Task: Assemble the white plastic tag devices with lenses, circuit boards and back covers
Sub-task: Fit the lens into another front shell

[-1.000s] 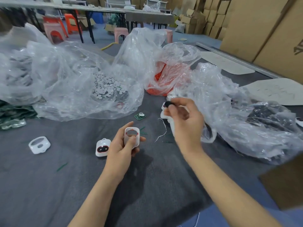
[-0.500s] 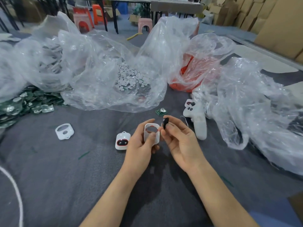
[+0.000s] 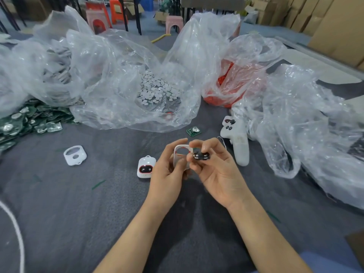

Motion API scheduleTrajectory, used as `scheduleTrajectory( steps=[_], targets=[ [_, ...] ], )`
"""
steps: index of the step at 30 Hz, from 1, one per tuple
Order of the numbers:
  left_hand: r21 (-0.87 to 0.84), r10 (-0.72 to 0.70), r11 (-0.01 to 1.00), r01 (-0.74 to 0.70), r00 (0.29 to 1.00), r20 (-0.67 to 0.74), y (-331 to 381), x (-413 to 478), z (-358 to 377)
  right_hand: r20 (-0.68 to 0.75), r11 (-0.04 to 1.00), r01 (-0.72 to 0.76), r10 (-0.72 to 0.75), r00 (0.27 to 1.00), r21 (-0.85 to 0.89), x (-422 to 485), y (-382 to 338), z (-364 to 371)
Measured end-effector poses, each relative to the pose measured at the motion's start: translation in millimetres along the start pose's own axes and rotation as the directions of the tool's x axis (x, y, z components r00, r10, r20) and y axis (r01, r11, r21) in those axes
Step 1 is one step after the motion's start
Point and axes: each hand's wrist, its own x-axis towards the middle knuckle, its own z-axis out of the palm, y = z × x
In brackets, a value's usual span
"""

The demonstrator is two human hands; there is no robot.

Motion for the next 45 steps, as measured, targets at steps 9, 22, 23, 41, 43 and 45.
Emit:
scheduleTrajectory(
  steps=[9, 22, 23, 41, 43, 45],
  targets=[
    [-0.012, 0.044, 0.999, -0.044, 0.999, 0.000, 2, -1, 0, 0.077, 1.000, -0.003, 0.005, 0.997, -0.020, 0, 0, -1],
    [0.148, 0.043, 0.989, -0.026, 0.993, -0.113, -3, 0, 0, -0.187, 0.990, 0.033, -0.058, 0.981, -0.135, 1, -3, -4],
    [0.156, 0.036, 0.988, -0.018, 0.993, -0.114, -4, 0, 0, -0.203, 0.966, 0.058, -0.112, 0.973, -0.253, 0, -1, -3],
    [0.147, -0.031, 0.989, 0.024, 0.999, 0.044, 8, -3, -3, -0.235, 0.664, 0.083, -0.376, 0.896, -0.743, 1, 13, -6],
    [0.138, -0.039, 0.990, 0.034, 0.998, 0.039, 8, -3, -3, -0.241, 0.657, 0.051, -0.346, 0.907, -0.752, 1, 14, -7],
    [0.153, -0.038, 0.988, 0.033, 0.999, 0.029, 7, -3, -2, -0.233, 0.651, 0.048, -0.338, 0.912, -0.758, 1, 15, -7]
  ],
)
